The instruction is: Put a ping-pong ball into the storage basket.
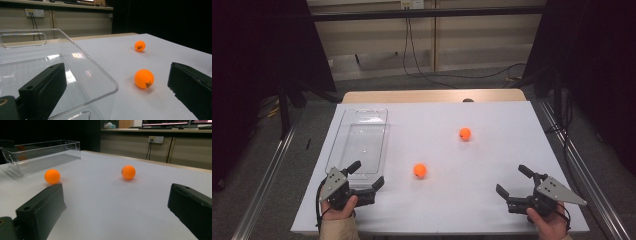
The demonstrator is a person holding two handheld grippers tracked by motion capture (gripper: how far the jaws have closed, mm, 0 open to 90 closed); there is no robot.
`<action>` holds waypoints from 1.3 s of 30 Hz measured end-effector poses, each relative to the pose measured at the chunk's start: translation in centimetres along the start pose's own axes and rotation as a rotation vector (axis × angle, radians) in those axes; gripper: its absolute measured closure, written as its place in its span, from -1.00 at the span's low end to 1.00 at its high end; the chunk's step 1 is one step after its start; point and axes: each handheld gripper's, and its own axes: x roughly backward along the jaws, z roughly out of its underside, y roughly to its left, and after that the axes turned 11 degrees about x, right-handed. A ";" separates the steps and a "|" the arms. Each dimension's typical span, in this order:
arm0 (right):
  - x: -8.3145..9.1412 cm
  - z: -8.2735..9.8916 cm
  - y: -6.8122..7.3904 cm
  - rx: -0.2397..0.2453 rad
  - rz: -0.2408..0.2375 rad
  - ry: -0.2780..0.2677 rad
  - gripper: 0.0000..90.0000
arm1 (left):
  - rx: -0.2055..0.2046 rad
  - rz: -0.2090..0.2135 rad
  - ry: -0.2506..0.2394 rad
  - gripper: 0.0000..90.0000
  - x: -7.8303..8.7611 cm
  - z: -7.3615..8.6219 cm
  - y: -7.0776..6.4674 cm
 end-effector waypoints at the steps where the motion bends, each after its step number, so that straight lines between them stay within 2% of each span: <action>1: 0.0 0.0 0.0 -0.001 0.000 0.000 -0.99 | 0.001 0.001 0.001 -0.95 0.0 0.0 0.0; 5: 0.0 0.0 0.0 -0.003 -0.001 -0.001 -0.99 | -0.010 0.005 0.004 -0.96 -0.2 -0.1 -0.3; 18: -0.2 0.0 0.1 -0.001 -0.010 -0.003 -0.99 | -0.001 0.037 0.010 -0.96 -0.7 -0.2 -1.2; 39: -0.2 -0.1 0.1 0.000 -0.015 -0.004 -0.98 | 0.002 0.055 0.042 -0.96 -2.2 -0.2 -2.4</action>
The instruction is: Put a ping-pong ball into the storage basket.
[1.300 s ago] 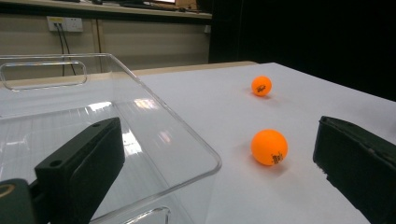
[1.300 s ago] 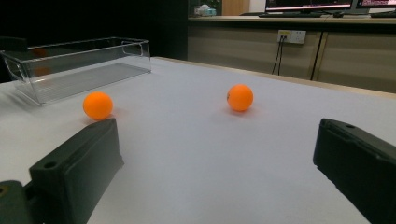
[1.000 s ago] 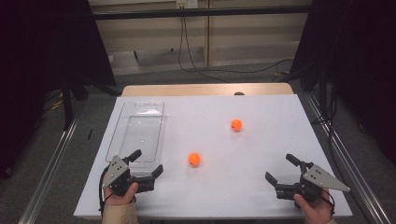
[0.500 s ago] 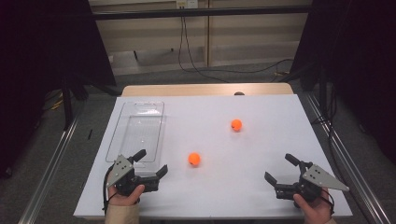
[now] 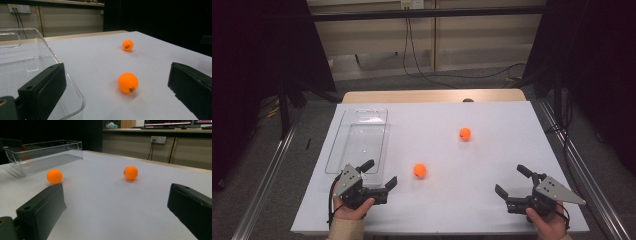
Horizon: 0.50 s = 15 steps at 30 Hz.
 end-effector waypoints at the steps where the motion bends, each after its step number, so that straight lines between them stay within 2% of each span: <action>1: 0.0 0.0 0.0 -0.003 0.001 -0.001 -0.98 | 0.000 0.002 0.001 -0.96 -0.1 0.0 -0.1; 15: 0.0 0.0 0.1 0.000 -0.003 -0.001 -0.98 | -0.004 0.023 0.031 -0.96 -1.3 0.1 -0.8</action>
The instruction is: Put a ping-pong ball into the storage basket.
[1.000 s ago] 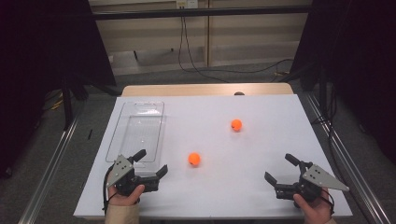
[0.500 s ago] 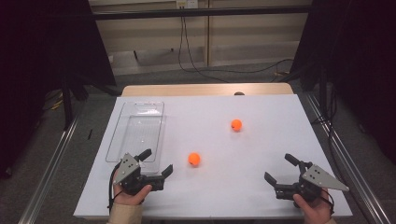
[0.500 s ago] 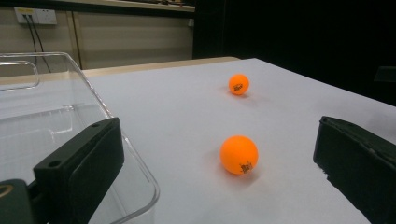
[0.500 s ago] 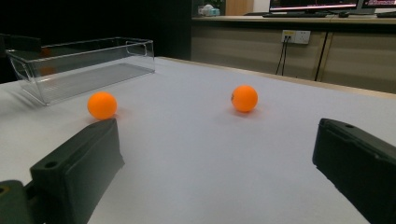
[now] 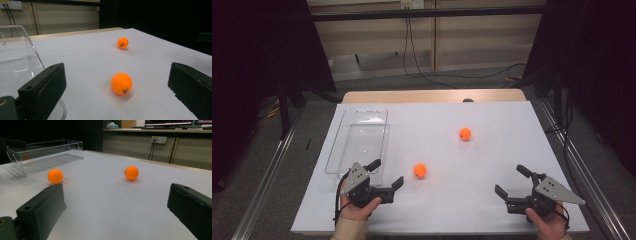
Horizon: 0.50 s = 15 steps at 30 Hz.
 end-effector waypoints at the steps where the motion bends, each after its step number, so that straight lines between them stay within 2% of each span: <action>1: 0.0 0.0 0.0 0.000 0.000 0.000 -0.98 | 0.000 0.000 0.000 -0.96 0.0 0.0 0.0; 9: 0.0 0.0 0.0 0.004 -0.002 0.001 -0.98 | -0.002 0.007 0.008 -0.96 -0.7 -0.1 -0.4; 15: 0.0 0.0 0.0 0.007 -0.004 0.000 -0.98 | 0.010 0.009 0.013 -0.96 -1.2 -0.1 -0.7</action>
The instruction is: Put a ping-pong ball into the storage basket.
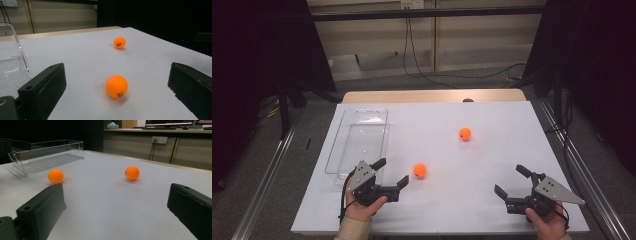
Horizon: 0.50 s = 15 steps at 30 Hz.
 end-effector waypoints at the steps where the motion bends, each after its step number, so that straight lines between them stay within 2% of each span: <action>1: 0.0 0.0 0.0 -0.001 0.000 0.001 -0.98 | -0.002 0.002 0.001 -0.96 -0.1 0.0 0.0; 15: 0.0 0.0 0.0 0.000 -0.003 0.000 -0.98 | 0.003 0.012 0.012 -0.96 -0.8 0.0 -0.5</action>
